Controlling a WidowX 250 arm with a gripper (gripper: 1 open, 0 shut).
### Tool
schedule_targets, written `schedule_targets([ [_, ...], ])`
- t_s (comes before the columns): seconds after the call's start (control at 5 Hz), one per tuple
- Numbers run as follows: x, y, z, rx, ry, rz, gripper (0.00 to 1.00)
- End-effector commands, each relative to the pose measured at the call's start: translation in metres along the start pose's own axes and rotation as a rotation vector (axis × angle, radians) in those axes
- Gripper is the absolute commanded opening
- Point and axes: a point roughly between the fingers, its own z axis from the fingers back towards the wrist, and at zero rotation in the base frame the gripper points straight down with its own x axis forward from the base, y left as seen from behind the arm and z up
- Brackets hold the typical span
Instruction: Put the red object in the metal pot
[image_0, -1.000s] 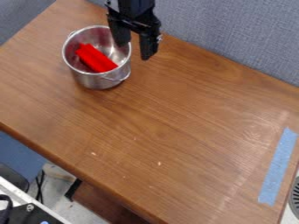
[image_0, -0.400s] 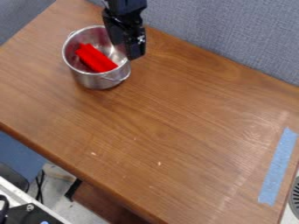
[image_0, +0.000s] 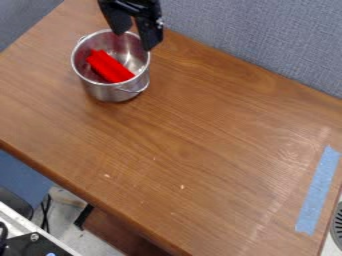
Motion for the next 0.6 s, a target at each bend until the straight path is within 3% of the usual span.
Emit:
schedule_targets([
  [0.0, -0.013, -0.006, 0.013, 0.028, -0.023, -0.135, 1.00],
  [0.2, -0.024, -0.004, 0.023, 0.028, -0.026, -0.217, 1.00],
  [0.4, -0.047, 0.000, 0.027, 0.026, -0.016, -0.305, 1.00],
])
